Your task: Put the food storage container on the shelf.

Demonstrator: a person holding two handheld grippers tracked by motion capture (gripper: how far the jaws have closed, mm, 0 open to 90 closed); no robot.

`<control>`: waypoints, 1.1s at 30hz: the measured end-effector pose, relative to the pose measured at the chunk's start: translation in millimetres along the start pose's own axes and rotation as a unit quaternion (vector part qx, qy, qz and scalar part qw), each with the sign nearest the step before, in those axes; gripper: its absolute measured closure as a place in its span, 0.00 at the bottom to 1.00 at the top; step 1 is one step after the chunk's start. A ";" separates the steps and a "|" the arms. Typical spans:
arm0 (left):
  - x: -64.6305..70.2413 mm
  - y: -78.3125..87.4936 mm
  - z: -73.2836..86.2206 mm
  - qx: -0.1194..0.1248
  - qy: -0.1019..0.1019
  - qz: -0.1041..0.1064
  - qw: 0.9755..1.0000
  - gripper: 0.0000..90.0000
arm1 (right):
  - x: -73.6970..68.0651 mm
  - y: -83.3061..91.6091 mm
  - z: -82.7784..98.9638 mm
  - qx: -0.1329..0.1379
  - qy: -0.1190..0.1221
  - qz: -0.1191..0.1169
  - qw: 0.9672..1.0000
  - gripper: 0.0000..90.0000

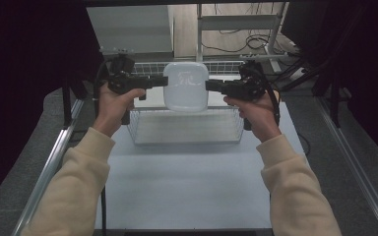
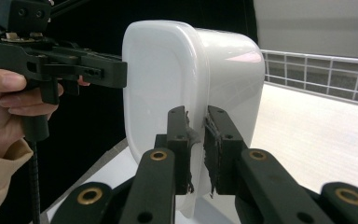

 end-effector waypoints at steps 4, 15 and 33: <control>-13.1 -13.1 -6.6 -0.013 0.007 -0.003 1.000 0.85 | 17.3 -11.0 -10.7 -0.014 -0.026 0.004 1.000 0.89; -45.2 -40.9 -2.4 -0.041 0.066 0.012 0.997 0.84 | 45.1 -32.6 -15.6 -0.035 -0.084 0.006 0.996 0.89; -83.6 -73.0 3.7 -0.025 0.191 0.035 0.981 0.78 | 85.3 -68.1 -22.5 -0.059 -0.200 0.010 0.978 0.72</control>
Point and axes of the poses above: each handheld gripper's, and its own axes: y roughly backward along the jaws, z roughly out of its underside, x roughly to its right, the point moved 3 cm from there along -y, roughly forward along the jaws, and after that the axes turned 9 degrees about -y, right-handed, at the moved point
